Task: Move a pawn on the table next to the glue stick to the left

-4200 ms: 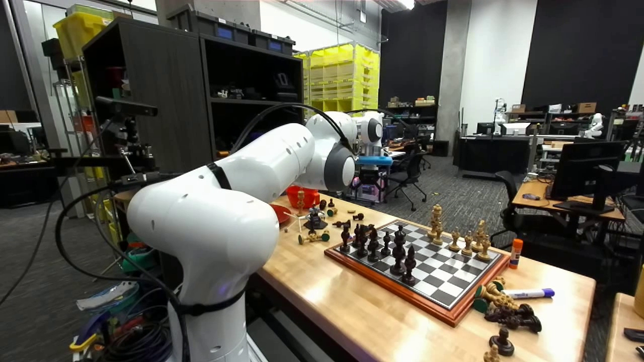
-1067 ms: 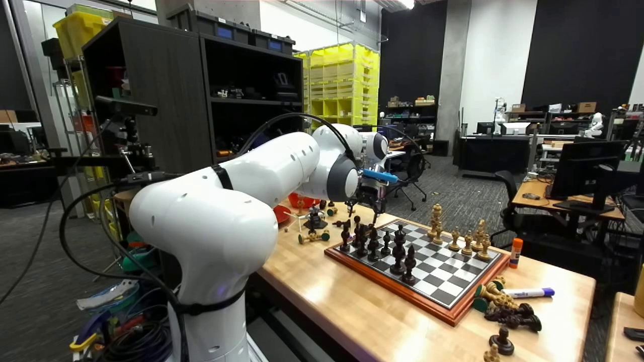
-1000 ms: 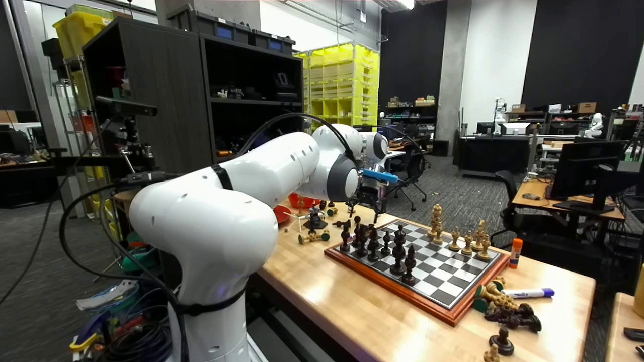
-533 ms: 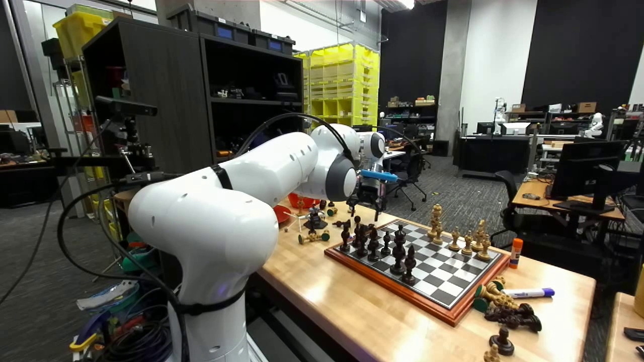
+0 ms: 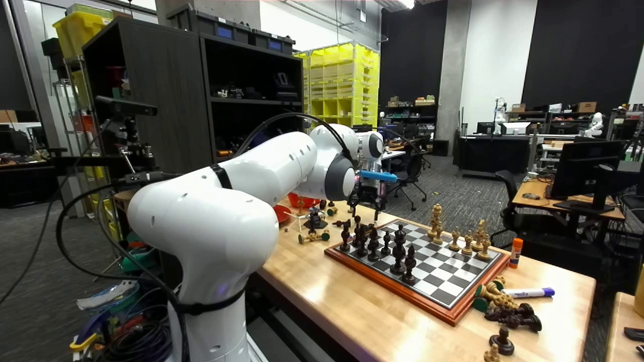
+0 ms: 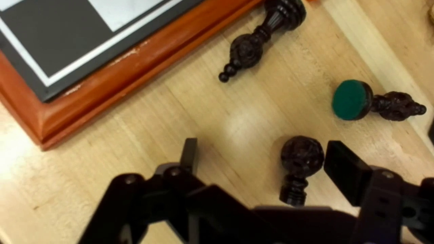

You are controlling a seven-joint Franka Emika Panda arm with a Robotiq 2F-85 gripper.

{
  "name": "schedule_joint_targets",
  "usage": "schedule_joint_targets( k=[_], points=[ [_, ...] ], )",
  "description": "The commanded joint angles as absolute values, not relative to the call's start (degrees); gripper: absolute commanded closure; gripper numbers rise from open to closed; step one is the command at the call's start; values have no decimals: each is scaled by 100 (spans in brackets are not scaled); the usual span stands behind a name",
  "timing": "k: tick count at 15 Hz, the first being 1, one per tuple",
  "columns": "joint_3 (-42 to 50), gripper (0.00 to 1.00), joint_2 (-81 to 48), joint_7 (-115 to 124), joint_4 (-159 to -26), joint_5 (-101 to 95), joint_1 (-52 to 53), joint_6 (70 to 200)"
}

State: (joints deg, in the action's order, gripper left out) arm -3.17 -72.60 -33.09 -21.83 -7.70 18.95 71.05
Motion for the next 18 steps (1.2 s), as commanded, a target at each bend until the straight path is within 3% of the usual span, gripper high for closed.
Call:
schedule_joint_targets(
  k=[1,9,10,18],
  points=[
    [-253,31,-7128,-3553,-2429,-892,1953,7406],
    [-266,91,-7066,-3786,-2437,-1029,1945,7659],
    [-260,95,-7054,-3827,-2435,-1034,1945,7665],
    [-274,93,-7004,-3921,-2446,-995,1964,7661]
  ],
)
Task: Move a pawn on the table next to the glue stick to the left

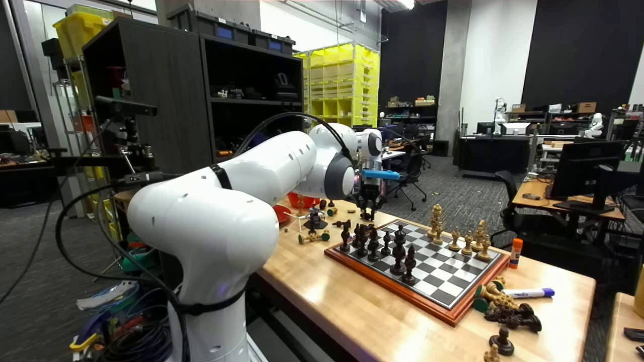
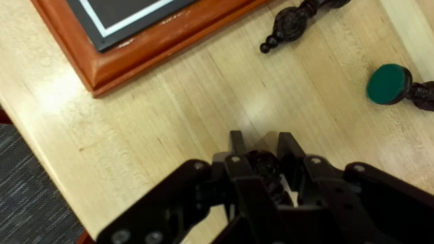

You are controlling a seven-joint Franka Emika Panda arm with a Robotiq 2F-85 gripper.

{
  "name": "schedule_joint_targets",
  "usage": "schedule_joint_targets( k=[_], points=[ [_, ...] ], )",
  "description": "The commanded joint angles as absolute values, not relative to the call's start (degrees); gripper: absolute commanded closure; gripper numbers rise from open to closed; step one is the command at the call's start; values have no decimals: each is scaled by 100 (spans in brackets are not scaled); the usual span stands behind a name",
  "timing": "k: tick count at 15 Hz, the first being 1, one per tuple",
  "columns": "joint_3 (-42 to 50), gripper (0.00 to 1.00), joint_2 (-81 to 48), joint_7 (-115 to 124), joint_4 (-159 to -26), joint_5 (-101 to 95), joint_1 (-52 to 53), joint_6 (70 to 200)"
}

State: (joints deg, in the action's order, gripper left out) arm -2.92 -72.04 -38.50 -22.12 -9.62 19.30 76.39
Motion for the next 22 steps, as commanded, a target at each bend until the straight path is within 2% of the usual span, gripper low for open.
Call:
schedule_joint_targets(
  k=[1,11,22],
  points=[
    [-285,93,-6993,-3887,-2452,-973,1963,7617],
    [-363,93,-6674,-4234,-2393,-987,2226,7582],
    [-921,93,-6577,-5889,-2395,-654,2337,8369]
  ],
)
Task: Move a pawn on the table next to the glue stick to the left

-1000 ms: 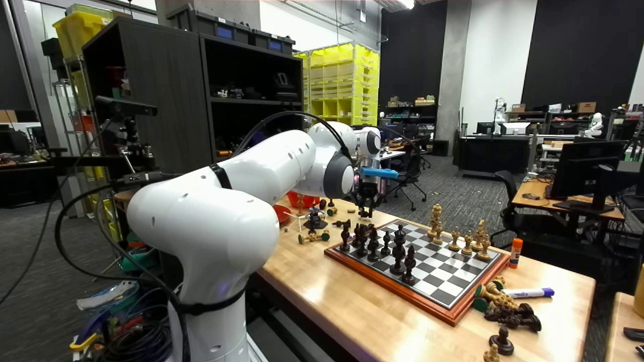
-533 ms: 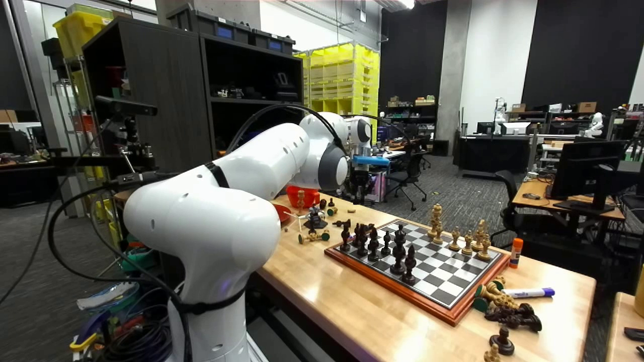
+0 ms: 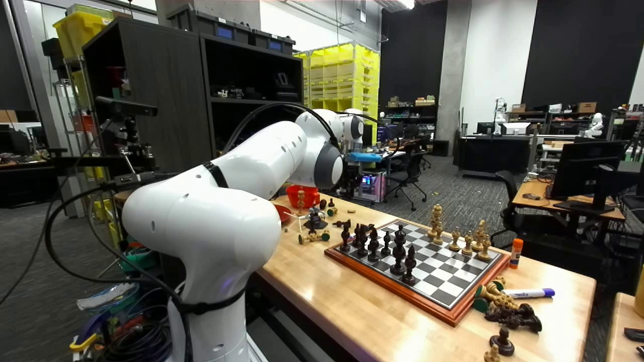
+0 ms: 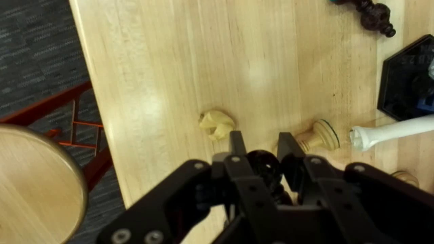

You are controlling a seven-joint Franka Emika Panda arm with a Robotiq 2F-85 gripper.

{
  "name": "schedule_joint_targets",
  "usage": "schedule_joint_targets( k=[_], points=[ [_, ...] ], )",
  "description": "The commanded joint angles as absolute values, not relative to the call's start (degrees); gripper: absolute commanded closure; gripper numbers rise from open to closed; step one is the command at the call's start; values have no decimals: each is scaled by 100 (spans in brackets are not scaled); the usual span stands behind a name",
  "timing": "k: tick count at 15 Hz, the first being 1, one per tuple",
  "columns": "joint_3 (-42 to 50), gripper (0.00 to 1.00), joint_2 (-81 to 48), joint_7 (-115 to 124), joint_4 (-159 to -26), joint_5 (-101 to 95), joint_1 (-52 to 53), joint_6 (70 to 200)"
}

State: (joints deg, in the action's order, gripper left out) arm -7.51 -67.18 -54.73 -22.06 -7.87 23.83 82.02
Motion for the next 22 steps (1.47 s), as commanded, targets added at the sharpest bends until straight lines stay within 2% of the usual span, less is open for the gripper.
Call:
schedule_joint_targets(
  k=[1,6,7,8,9,10,11,12,14,15,16,17,18,19,21,22],
  points=[
    [-974,93,-6577,-6006,-2412,-611,2325,8395],
    [-1187,93,-6625,-6391,-2472,-411,2284,8502],
    [-1101,93,-6950,-6480,-1903,-273,2361,8260],
    [-1235,93,-6667,-6469,-2474,-283,2273,8512],
    [-1239,93,-6682,-6503,-2475,-230,2272,8528],
    [-1152,93,-7004,-6541,-1908,-117,2346,8269],
    [-1161,93,-7030,-6546,-1889,-65,2342,8260],
    [-1257,93,-6751,-6531,-2445,-80,2262,8529],
    [-1283,93,-6775,-6551,-2456,-24,2245,8568],
    [-1200,93,-7098,-6571,-1878,48,2323,8324],
    [-1296,93,-6800,-6557,-2449,13,2238,8585],
    [-1299,93,-6807,-6557,-2445,25,2237,8599],
    [-1219,53,-7116,-6571,-1868,86,2316,8337],
    [-1309,45,-6812,-6565,-2450,36,2228,8592],
    [-1320,34,-6815,-6565,-2455,42,2217,8609],
    [-1224,28,-7130,-6579,-1862,97,2302,8354]
  ],
)
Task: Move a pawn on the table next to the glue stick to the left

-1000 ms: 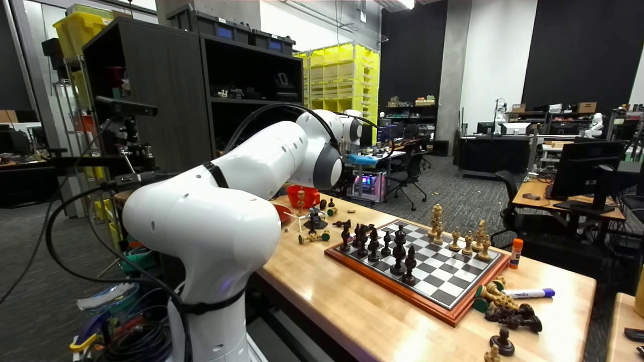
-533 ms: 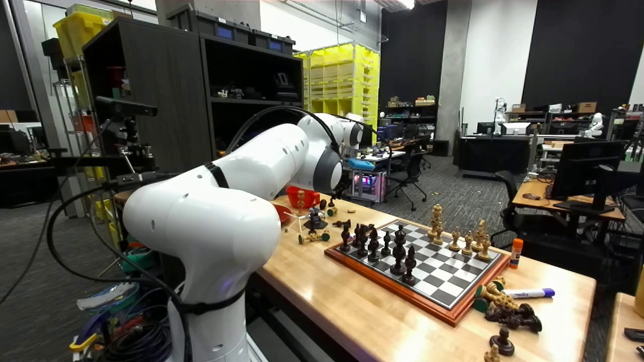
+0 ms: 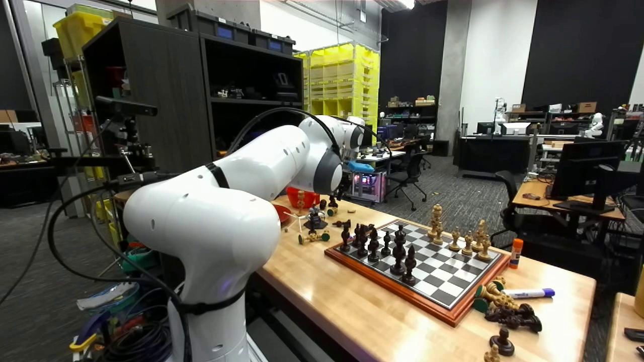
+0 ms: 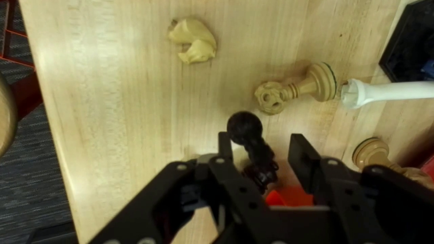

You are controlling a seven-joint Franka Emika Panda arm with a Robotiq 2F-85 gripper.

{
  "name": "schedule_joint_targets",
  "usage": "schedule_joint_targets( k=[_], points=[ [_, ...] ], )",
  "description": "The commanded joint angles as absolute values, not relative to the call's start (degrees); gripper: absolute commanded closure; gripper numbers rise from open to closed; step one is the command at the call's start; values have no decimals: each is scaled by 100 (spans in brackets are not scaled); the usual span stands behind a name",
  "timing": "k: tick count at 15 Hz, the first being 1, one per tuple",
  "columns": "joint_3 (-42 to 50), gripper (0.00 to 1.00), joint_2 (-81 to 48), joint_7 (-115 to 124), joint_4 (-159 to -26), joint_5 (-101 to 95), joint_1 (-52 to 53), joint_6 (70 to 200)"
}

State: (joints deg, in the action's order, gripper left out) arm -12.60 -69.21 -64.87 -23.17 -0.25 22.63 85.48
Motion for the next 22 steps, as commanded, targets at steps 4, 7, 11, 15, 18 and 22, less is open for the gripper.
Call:
schedule_joint_targets(
  k=[4,7,11,15,18,22],
  points=[
    [-1320,2,-6824,-6585,-2436,37,2192,8627],
    [-1329,0,-6821,-6606,-2444,41,2153,8639],
    [-1190,0,-6774,-6341,-2464,-83,2127,8566],
    [-860,0,-6681,-5446,-2451,-295,2082,8336],
    [-608,0,-6568,-4727,-2352,-459,2046,8160],
    [-313,0,-6294,-3693,-2083,-588,2054,7545]
  ],
)
